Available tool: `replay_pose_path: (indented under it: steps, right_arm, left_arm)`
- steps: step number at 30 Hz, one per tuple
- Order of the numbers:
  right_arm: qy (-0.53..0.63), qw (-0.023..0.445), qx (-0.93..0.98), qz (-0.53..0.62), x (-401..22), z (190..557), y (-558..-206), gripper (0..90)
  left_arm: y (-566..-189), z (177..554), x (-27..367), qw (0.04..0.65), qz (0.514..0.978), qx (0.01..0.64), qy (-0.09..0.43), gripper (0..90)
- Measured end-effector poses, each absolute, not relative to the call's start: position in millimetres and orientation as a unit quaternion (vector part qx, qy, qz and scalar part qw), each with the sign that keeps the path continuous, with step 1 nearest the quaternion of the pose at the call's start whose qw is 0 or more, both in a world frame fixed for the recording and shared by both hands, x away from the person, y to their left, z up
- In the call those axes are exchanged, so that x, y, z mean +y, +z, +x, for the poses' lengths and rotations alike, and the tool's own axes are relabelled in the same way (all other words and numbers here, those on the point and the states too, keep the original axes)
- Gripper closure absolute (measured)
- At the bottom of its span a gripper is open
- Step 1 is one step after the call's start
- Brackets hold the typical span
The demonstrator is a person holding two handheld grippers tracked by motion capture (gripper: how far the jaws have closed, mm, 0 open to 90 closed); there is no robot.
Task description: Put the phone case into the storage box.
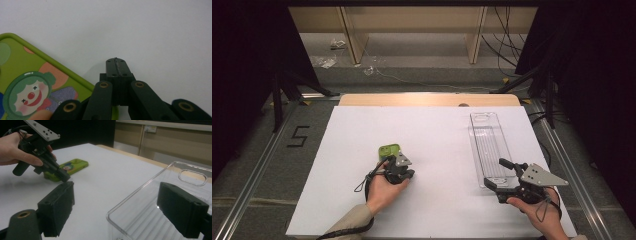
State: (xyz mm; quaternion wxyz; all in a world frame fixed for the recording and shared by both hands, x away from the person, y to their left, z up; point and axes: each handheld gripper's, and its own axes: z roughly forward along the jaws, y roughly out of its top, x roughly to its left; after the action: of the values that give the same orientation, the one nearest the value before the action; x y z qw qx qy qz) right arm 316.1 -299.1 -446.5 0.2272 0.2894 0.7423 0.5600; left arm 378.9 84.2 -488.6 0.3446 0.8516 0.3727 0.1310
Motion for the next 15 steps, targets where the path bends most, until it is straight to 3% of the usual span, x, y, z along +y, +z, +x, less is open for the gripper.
replay_pose_path:
  steps: [15]
  right_arm:
    - [0.56, 0.228, 0.741, 0.291, -299, 316, -446, 15.6]
  left_arm:
    - [-486, 366, 110, 0.329, 0.854, 0.386, 0.116, 89.9]
